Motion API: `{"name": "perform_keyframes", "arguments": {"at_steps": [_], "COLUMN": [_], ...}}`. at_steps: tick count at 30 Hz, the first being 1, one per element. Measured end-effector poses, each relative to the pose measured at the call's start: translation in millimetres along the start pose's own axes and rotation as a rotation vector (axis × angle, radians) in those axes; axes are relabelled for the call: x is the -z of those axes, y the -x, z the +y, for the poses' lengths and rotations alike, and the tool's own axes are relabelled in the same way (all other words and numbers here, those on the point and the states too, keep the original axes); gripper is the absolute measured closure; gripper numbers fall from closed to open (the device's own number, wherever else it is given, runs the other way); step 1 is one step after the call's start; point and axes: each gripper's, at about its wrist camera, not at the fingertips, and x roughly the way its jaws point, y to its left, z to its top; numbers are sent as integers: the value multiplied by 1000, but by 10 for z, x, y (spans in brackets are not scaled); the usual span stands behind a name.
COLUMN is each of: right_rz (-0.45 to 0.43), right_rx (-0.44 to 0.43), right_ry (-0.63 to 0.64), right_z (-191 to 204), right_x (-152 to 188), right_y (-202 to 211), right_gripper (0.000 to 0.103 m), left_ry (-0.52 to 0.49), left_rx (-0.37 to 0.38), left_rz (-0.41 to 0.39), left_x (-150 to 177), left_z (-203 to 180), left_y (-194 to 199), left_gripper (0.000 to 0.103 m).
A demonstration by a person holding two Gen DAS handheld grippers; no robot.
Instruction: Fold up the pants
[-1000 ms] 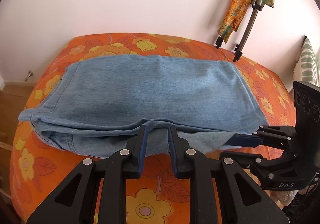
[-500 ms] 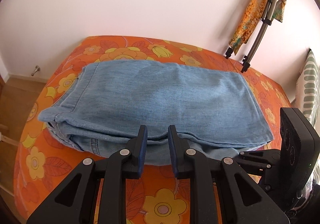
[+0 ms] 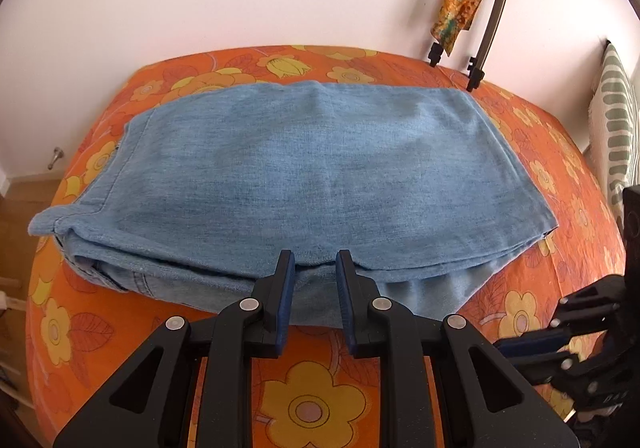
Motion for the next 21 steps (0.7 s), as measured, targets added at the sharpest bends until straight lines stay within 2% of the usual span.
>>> {"name": "perform_keyframes", "arguments": {"at_steps": [2,5,8,11,15,18,19,20,21], "right_rz": [-54,-128,-161,-144,-121,-118,-114,-111,-113], "right_rx": [65,181,274,323,346,371,380,390,396], "right_ry": [-13,-44,-101,-155,-181,-163,-152,-143,-138], "right_z": [-130,-408,-748,-1025,-1217,-1203,-1171,-1158,-1151], "right_x": [-22,-73,-137,-140,-131,-143,-116,-113,-106], "right_y": [214,442,533,527,528,517,515,519,531], "right_gripper": [87,71,70,70,70,70,70,70,70], "left_ry": [15,45,62,102,259,297,267,236,227], "left_rx": [3,26,35,-86,-85,-91,-119,-155,-169], "left_rz": [65,56,-22,-113,-172,-113,-74,-48,-39], "left_x": [92,183,154,28,-12,77,116,159,193], "left_z": [82,153,228,484,1029,1228,1228,1208,1182], "left_y": [-111,-72,205,463,522,323,250,199,178], "left_gripper": [84,85,85,85,85,85,88,97,99]}}
